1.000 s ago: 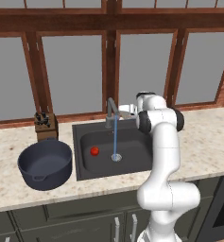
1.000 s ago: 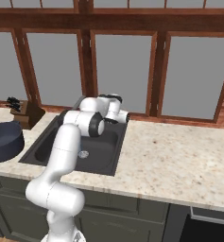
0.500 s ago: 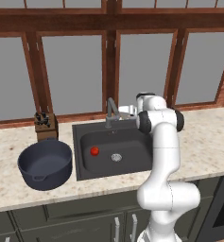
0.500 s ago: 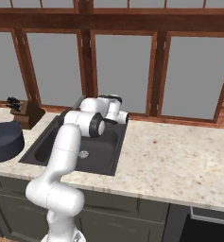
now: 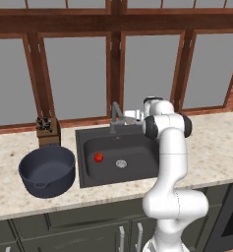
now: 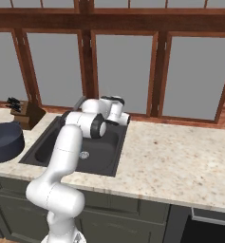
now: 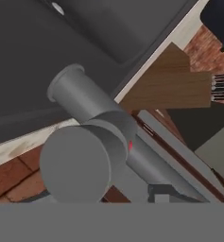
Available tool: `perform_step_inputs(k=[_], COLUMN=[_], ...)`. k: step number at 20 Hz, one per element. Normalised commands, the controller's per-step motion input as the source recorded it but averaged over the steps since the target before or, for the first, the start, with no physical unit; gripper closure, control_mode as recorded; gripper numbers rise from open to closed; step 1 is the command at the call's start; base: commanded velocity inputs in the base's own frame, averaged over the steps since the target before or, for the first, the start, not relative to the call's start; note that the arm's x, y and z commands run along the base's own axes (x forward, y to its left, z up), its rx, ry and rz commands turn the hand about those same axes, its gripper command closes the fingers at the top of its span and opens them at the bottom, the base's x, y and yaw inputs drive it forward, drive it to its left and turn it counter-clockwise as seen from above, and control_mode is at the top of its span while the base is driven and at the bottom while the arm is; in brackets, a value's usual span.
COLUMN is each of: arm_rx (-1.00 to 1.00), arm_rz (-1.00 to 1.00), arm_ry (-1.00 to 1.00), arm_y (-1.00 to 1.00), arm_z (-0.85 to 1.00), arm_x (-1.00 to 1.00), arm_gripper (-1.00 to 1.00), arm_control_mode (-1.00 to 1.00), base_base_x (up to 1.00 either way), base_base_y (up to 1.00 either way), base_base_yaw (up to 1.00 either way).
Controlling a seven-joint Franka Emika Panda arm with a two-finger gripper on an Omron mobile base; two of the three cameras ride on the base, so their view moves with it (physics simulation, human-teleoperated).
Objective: Dump the tomato from the pot into the sink. Then turn on the water and wash the tomato. Then turn off the water and put the tomato back in the pot.
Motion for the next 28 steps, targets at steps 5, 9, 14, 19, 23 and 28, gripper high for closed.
perform_step_inputs(k=[5, 9, 14, 19, 23, 28], arm_rx=[-0.22, -0.3, -0.26, -0.18, -0.13, -0.15], arm_rz=[0.0, 0.0, 0.0, -0.01, -0.04, -0.06], arm_ry=[-0.16, -0.14, -0.1, -0.05, -0.01, -0.01], arm_y=[0.0, 0.0, 0.0, -0.02, -0.14, -0.39], arm_z=[0.86, 0.85, 0.88, 1.0, 1.0, 1.0], arm_x=[0.0, 0.01, 0.18, 0.25, 0.37, 0.12], arm_gripper=[-1.0, -1.0, -1.0, -1.0, -1.0, -1.0], arm_control_mode=[-1.0, -1.0, -1.0, -1.0, -1.0, -1.0], base_base_x=[0.0, 0.0, 0.0, 0.0, 0.0, 0.0], base_base_y=[0.0, 0.0, 0.0, 0.0, 0.0, 0.0], base_base_yaw=[0.0, 0.0, 0.0, 0.0, 0.0, 0.0])
